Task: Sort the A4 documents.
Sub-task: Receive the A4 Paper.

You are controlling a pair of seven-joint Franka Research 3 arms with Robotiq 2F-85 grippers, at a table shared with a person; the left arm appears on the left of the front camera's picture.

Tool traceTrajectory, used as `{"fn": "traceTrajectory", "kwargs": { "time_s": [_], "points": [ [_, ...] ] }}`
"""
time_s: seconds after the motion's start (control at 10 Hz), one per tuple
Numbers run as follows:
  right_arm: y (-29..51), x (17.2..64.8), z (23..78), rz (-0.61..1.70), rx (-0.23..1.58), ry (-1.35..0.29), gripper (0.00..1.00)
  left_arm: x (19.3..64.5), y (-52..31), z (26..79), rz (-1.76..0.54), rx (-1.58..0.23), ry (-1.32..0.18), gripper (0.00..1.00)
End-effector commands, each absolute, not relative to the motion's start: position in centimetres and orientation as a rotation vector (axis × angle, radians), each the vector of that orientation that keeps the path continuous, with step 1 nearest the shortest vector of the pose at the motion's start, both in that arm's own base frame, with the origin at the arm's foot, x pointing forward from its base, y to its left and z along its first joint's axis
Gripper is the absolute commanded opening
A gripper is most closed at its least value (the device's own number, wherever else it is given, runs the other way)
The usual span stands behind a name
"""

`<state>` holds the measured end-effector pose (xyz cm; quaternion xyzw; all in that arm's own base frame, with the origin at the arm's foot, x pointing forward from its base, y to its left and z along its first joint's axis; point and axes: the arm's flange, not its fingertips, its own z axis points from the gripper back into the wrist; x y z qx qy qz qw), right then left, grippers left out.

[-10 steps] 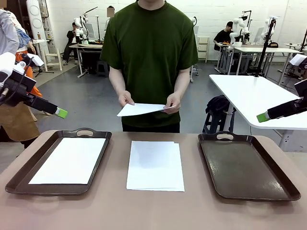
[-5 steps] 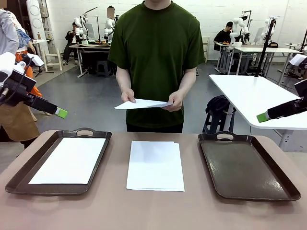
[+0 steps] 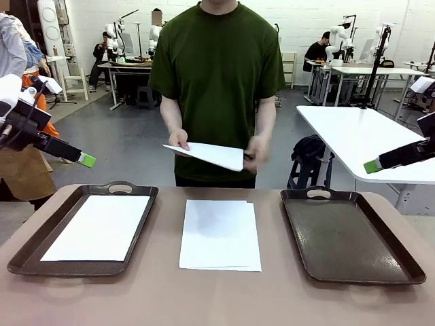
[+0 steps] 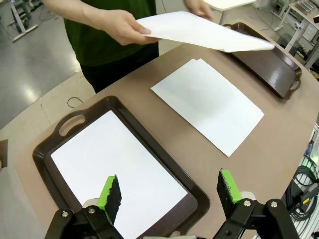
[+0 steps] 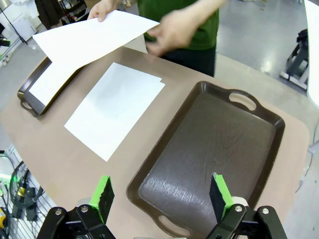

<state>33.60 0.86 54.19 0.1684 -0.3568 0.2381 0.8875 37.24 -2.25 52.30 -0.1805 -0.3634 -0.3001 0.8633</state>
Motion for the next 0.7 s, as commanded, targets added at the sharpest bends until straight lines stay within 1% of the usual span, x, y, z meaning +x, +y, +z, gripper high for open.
{"fn": "traceTrajectory", "kwargs": {
  "time_s": [0.0,0.6],
  "points": [
    [0.82,33.82,54.11,0.498,0.371,-0.753,1.00,37.23,-2.19,52.33,-0.628,-0.379,-0.764,1.00],
    [0.82,33.82,54.11,0.498,0.371,-0.753,1.00,37.23,-2.19,52.33,-0.628,-0.379,-0.764,1.00]
  ]
}}
